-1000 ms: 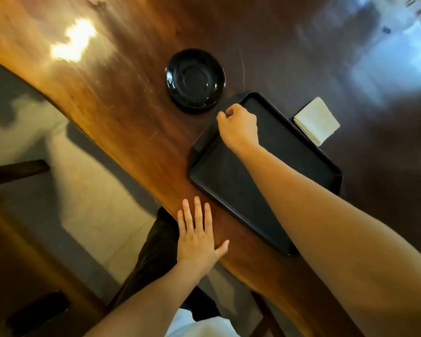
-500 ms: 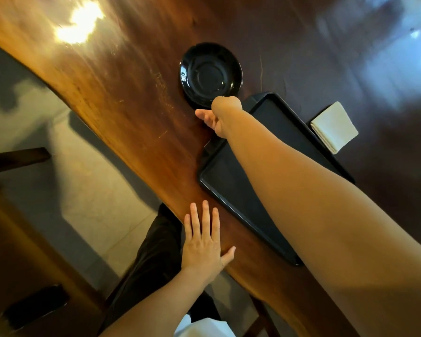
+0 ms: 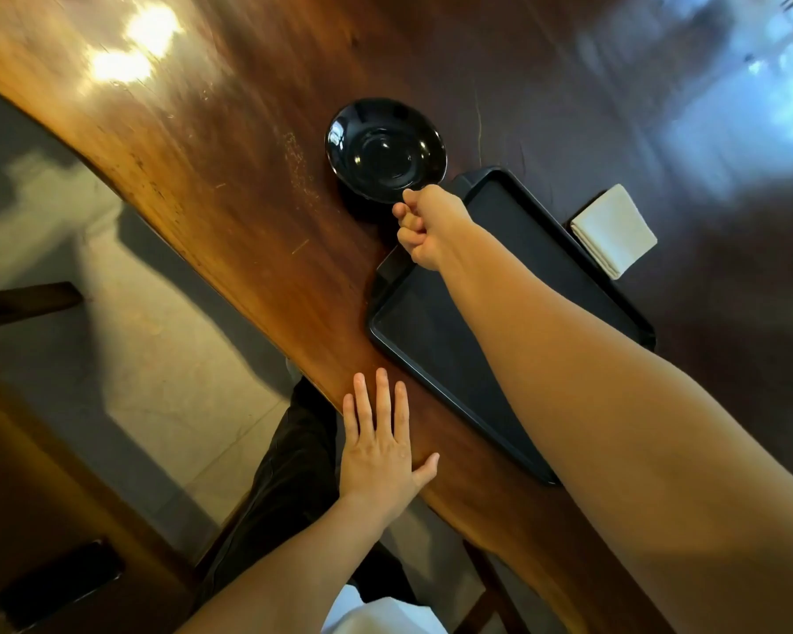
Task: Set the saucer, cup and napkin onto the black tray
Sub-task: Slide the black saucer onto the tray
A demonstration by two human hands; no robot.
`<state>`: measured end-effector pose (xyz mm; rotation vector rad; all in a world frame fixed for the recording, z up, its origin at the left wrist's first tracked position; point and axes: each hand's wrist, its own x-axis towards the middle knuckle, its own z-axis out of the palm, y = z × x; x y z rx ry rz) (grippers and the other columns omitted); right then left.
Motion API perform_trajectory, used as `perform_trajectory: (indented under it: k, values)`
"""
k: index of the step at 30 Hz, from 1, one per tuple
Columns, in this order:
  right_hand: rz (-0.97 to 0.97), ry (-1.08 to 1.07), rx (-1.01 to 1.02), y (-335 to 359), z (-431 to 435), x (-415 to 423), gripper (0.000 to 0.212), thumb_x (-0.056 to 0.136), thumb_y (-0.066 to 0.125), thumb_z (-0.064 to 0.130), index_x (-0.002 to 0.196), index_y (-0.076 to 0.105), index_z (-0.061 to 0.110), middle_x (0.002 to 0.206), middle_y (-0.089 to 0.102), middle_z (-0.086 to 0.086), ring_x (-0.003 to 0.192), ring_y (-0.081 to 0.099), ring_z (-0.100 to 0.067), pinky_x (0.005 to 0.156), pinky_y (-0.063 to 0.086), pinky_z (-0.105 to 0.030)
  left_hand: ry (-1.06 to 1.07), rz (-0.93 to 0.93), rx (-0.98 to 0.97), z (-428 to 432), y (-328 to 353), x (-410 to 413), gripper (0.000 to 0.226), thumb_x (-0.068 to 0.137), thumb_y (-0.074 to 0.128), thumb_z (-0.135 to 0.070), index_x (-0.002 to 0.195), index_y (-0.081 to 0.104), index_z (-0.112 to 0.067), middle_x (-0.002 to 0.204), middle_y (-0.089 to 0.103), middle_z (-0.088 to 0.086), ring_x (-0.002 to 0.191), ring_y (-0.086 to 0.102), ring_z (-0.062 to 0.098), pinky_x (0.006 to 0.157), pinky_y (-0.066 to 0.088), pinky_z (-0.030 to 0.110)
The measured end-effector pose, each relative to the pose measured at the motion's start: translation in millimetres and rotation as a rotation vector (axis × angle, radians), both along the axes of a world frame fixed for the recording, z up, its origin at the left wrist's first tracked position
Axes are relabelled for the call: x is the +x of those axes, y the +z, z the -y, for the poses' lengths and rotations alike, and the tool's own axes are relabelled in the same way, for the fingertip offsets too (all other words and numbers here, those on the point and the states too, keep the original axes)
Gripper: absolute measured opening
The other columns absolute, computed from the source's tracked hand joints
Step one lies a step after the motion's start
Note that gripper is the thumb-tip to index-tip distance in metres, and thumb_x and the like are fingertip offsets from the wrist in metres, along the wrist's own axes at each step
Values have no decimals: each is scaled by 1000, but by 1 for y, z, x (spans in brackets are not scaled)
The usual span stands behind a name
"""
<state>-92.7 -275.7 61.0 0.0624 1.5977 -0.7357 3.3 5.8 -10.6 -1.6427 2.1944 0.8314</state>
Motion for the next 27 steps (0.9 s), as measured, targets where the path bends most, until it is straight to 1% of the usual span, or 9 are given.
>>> perform_trajectory:
  k: [5, 8, 12, 14, 16, 20, 27]
  values:
    - [9, 32, -60, 11, -33, -9, 21, 105, 45, 10, 85, 51, 8, 64, 51, -4, 34, 30, -5, 32, 22, -17, 3, 26, -22, 1, 5, -2, 112, 84, 30, -82, 153, -17, -8, 158, -30, 24, 141, -35, 48, 113, -23, 58]
    - [42, 1, -82, 20, -54, -18, 18, 106, 45, 12, 90, 51, 8, 64, 50, -4, 34, 29, -5, 32, 21, -17, 4, 38, -40, -1, 6, -3, 112, 84, 29, -82, 152, -20, -7, 156, -33, 25, 141, -35, 49, 113, -22, 58]
    - [51, -40, -103, 33, -83, -38, 14, 106, 45, 12, 96, 52, 7, 64, 51, -3, 36, 29, -6, 32, 23, -17, 9, 51, -80, -1, 8, -4, 115, 83, 29, -83, 151, -21, -6, 155, -32, 26, 143, -30, 50, 114, -19, 59]
    - [39, -70, -114, 37, -98, -50, 14, 106, 44, 12, 96, 53, 8, 64, 51, -2, 37, 30, -5, 32, 23, -17, 1, 53, -101, -2, 8, -4, 115, 82, 30, -83, 151, -20, -5, 156, -30, 27, 144, -27, 50, 115, -16, 60]
    - [31, -112, -120, 39, -111, -62, 16, 106, 43, 11, 94, 52, 8, 65, 50, -3, 35, 30, -5, 31, 23, -17, -6, 45, -119, -3, 8, -4, 115, 82, 32, -82, 153, -14, -4, 159, -23, 28, 145, -24, 50, 117, -11, 60]
    - [4, -188, -122, 40, -132, -80, 14, 106, 43, 11, 99, 54, 8, 65, 50, -4, 35, 29, -5, 30, 24, -17, -16, 45, -156, -5, 6, -4, 116, 82, 38, -80, 155, -6, -3, 162, -12, 29, 147, -20, 51, 118, -5, 60]
    - [-12, -234, -117, 35, -157, -94, 11, 107, 43, 12, 102, 52, 7, 65, 49, -3, 36, 29, -5, 31, 23, -17, -27, 36, -182, -6, 3, -3, 116, 81, 40, -80, 156, -1, -1, 163, -8, 29, 147, -17, 51, 119, -5, 60]
